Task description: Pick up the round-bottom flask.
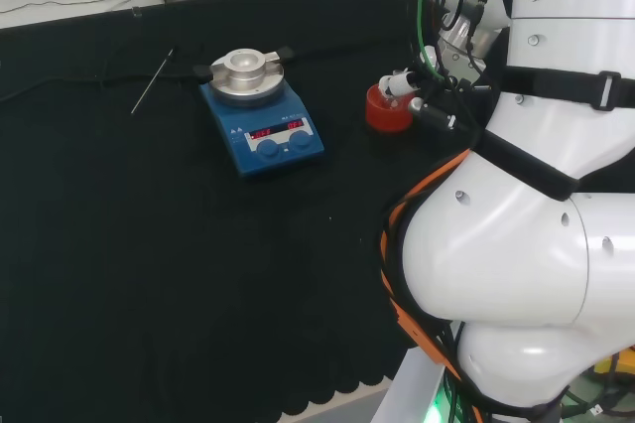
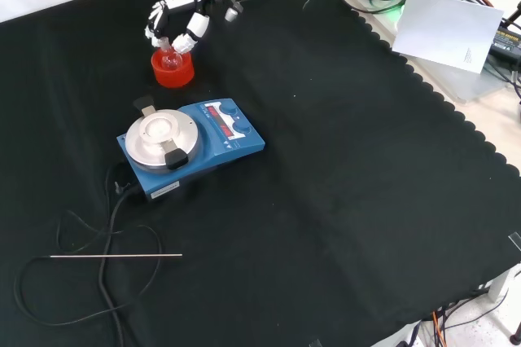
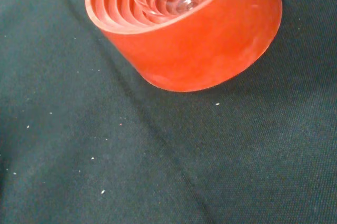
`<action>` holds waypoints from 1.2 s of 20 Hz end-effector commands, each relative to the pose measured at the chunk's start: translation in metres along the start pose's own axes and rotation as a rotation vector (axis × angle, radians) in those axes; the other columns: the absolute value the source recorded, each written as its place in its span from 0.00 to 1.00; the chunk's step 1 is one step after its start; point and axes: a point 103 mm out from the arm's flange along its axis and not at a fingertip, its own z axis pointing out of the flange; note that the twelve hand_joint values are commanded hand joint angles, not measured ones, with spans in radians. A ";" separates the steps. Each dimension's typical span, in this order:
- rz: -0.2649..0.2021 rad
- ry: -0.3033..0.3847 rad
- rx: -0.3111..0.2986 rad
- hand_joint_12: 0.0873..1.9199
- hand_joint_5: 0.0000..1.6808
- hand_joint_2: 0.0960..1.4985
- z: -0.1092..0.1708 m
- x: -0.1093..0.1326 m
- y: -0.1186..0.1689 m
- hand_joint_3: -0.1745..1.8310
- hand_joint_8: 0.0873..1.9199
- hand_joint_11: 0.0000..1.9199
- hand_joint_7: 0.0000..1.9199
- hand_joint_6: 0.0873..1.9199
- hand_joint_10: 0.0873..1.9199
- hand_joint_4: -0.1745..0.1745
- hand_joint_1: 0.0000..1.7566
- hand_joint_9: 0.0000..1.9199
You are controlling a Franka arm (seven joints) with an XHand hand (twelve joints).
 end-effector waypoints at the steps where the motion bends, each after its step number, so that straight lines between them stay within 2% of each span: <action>1: -0.004 0.010 0.003 0.71 0.38 0.48 0.000 -0.001 0.003 0.36 0.31 0.00 0.15 0.26 0.33 0.29 0.41 0.22; 5: -0.005 0.009 -0.001 0.71 0.37 0.49 0.001 0.001 0.004 0.36 0.32 0.00 0.16 0.31 0.34 0.29 0.41 0.22; 13: -0.006 0.002 0.001 0.71 0.37 0.49 0.002 0.004 0.006 0.36 0.32 0.00 0.16 0.33 0.34 0.29 0.41 0.22; 21: -0.010 -0.002 -0.019 0.71 0.45 0.51 0.002 0.011 0.007 0.36 0.32 0.02 0.17 0.36 0.34 0.28 0.41 0.23; 24: -0.011 -0.011 -0.045 0.71 0.50 0.53 0.002 0.015 0.006 0.36 0.32 0.03 0.19 0.38 0.34 0.28 0.42 0.24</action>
